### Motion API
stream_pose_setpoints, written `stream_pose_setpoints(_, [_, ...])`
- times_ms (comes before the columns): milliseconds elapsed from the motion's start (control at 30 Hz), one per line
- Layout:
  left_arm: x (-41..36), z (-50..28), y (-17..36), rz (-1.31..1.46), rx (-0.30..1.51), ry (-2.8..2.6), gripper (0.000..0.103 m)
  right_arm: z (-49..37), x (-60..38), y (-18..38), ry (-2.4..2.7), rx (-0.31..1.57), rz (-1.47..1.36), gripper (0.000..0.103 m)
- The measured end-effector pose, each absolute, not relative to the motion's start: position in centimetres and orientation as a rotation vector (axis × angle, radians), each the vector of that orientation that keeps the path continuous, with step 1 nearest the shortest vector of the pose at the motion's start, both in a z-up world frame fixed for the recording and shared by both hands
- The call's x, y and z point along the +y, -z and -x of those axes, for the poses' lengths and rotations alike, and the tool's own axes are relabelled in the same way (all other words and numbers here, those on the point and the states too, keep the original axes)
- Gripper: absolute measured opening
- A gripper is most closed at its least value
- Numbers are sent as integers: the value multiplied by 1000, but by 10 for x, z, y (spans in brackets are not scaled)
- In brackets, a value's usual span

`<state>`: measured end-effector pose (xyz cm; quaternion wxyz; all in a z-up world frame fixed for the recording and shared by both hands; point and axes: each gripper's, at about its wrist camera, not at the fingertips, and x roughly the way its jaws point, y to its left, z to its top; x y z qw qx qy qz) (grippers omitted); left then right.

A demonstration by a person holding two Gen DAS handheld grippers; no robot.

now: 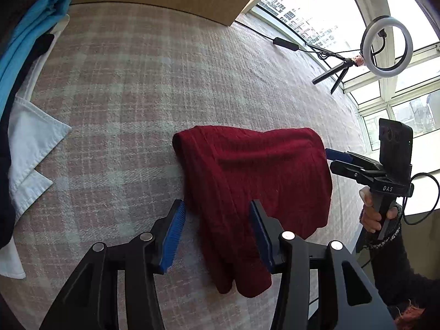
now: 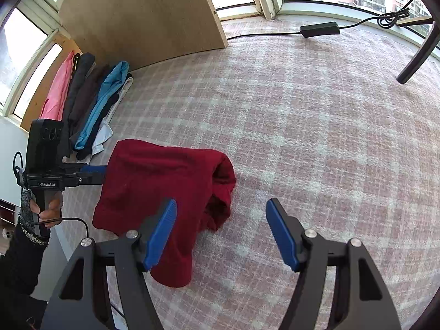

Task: Fold clothes
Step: 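Lift the folded sweater with both tools and carry it toward the clothes stack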

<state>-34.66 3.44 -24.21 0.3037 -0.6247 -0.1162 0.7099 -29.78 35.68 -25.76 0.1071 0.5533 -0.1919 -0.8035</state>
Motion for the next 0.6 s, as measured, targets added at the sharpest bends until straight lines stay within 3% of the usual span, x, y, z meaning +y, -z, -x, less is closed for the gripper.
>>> stream_pose_setpoints(200, [51,343,243,1640,-250,-1919,44,300,336,278,2348,-496,-1620,68])
stream_pose_setpoints(267, [50,341,244,1642,-234,-1951,34,295,329,278,2371,-447,-1599,68])
stream_pose_setpoints(300, [49,341,244,1643,-224,-1969,23,290,326,275,2382,-414,-1594,68])
stream_pose_setpoints(367, [47,340,247,1644,-236,-1980,16,288,320,273,2410,-354,-1600,66])
stream_pose_setpoints(400, [46,339,248,1646,-248,-1982,13,289,316,272,2401,-341,-1605,53])
stream_pose_setpoints(433, [46,338,248,1649,-256,-1983,11,289,314,272,2388,-331,-1611,34])
stream_pose_setpoints(533, [46,335,241,1659,-275,-2008,9,290,315,269,2357,-384,-1627,22])
stream_pose_setpoints(600, [42,329,225,1632,-288,-2034,8,288,318,257,2365,-435,-1604,20])
